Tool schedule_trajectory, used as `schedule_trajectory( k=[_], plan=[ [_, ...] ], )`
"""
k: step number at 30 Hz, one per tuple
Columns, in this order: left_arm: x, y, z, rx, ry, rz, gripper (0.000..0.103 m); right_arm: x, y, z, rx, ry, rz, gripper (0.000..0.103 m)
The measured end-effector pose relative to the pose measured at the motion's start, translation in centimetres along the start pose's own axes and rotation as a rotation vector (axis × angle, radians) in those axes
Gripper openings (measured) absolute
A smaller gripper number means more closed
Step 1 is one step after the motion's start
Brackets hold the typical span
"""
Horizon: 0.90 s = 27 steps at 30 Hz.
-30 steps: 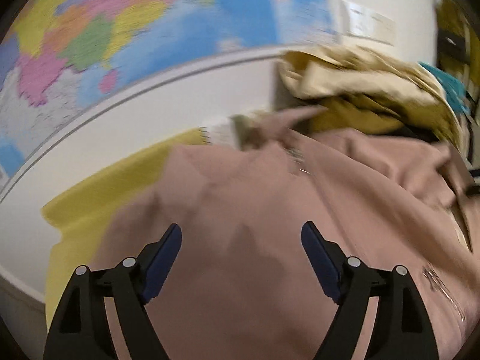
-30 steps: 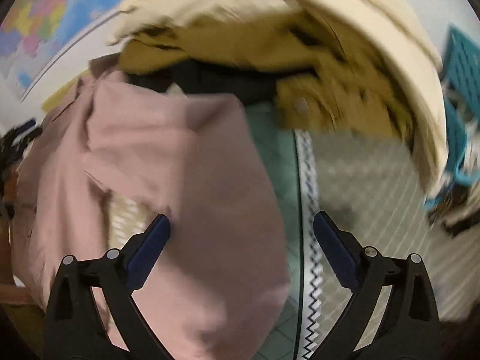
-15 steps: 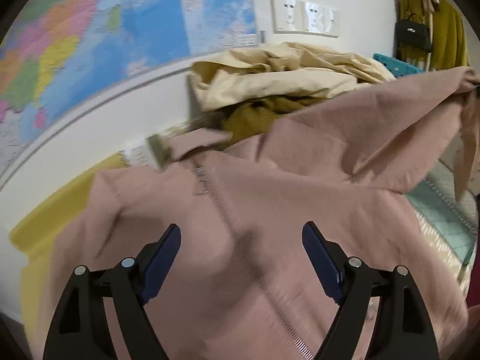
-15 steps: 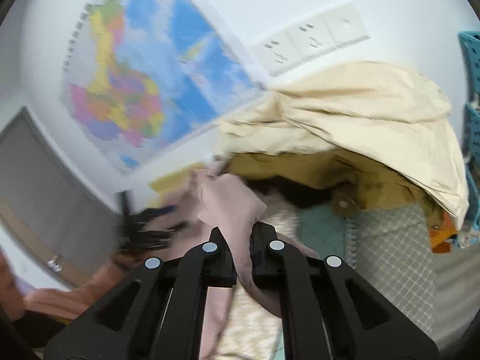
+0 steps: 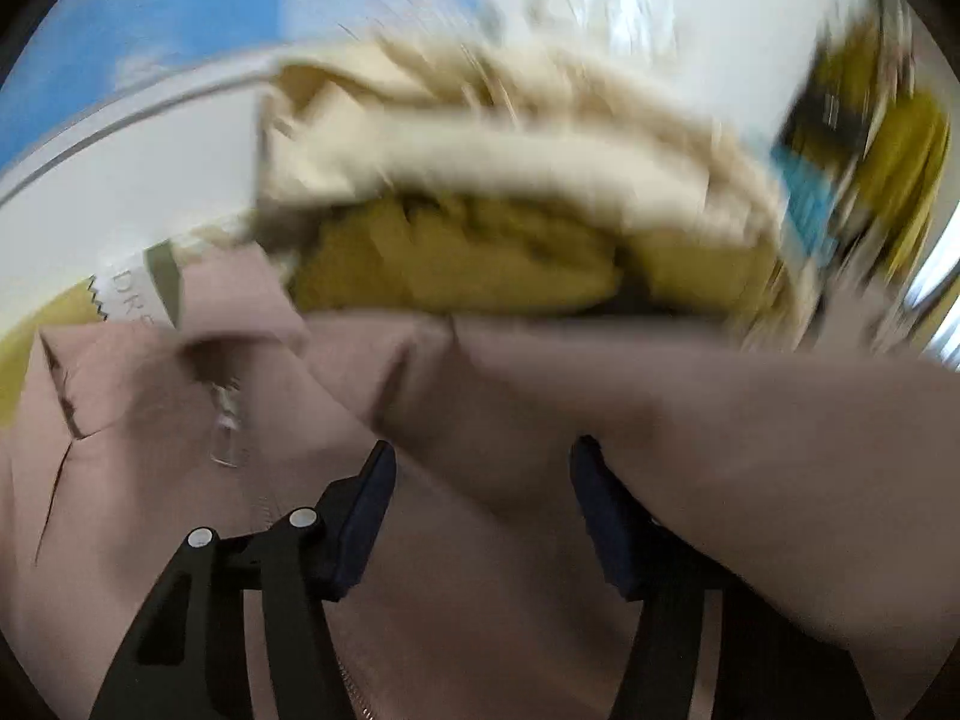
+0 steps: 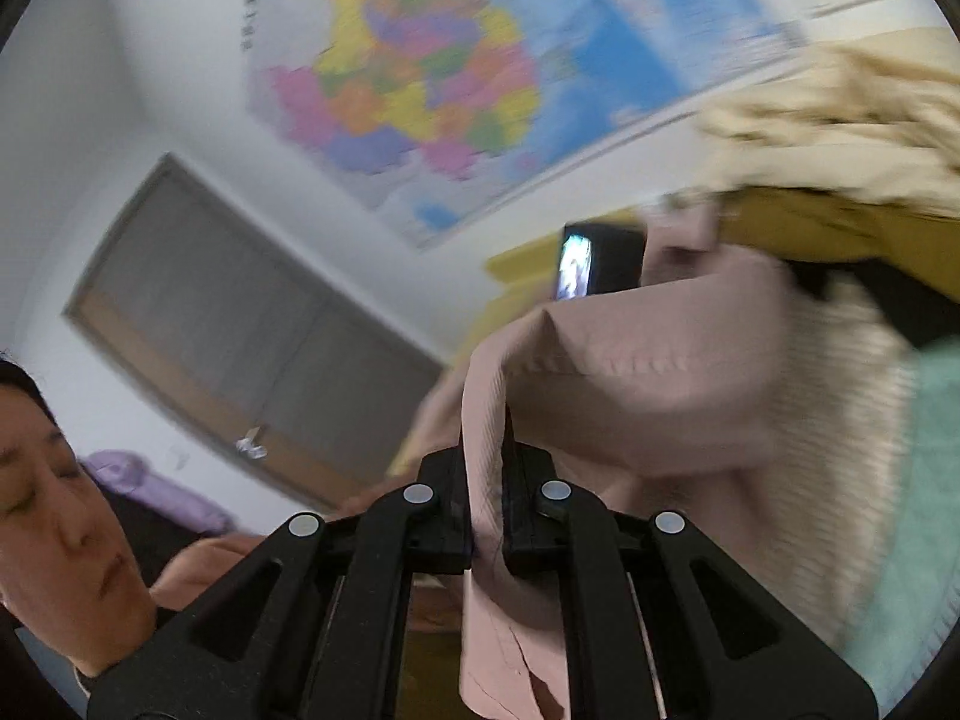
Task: Fold large clothes
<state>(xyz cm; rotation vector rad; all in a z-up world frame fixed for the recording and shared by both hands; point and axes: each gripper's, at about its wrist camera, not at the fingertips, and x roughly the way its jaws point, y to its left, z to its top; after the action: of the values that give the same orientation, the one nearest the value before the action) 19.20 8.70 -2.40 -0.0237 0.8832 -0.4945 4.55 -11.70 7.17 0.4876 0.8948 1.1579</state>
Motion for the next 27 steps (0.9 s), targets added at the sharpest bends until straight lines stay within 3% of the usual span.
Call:
schedule_trajectory(
  k=[4,7,8,9,10,12,14,17,20,22,25,27],
  plan=[
    [-6.5,4.4,-1.4,-0.004,-0.113,0.097,0.067,7.4,-0.5,1.3,0.017,0.049,0.088,0.009],
    [-10.1,10.3,-4.7,-0.077,-0.088,0.221,0.068,13.6,-2.6,1.7,0.062,0.123,0.102,0.014],
    [-10.8,11.6,-5.7,-0.097,-0.076,0.259,0.068,15.4,-3.5,1.7,0.068,0.153,0.074,0.029],
    [-11.7,13.3,-6.8,-0.124,-0.060,0.295,0.068,17.2,-4.5,1.4,0.086,0.190,0.029,0.057],
    [-12.5,14.8,-8.2,-0.155,-0.043,0.318,0.067,18.3,-5.2,1.1,0.092,0.216,-0.012,0.064],
    [-13.6,16.5,-10.4,-0.183,-0.013,0.339,0.067,19.6,-6.3,0.7,0.089,0.250,-0.081,0.064],
    [-14.5,16.0,-12.4,-0.152,0.008,0.352,0.068,19.0,-6.7,0.6,0.066,0.251,-0.118,0.064],
    [-14.3,12.7,-14.5,-0.062,0.020,0.280,0.075,15.5,-6.5,1.0,0.009,0.174,-0.143,0.070],
    [-12.9,8.6,-15.5,0.035,0.027,0.183,0.083,11.2,-7.8,1.6,-0.026,0.048,-0.327,0.083],
    [-11.5,7.0,-15.8,0.069,0.046,0.130,0.085,10.1,-10.2,1.5,0.015,0.034,-0.436,0.083],
    [-7.8,5.6,-15.8,0.089,0.124,0.158,0.084,10.2,-13.9,1.1,0.091,0.052,-0.503,0.083],
    [-6.3,5.6,-15.5,0.076,0.154,0.166,0.071,11.2,-15.5,0.6,0.132,0.073,-0.486,0.079]
  ],
)
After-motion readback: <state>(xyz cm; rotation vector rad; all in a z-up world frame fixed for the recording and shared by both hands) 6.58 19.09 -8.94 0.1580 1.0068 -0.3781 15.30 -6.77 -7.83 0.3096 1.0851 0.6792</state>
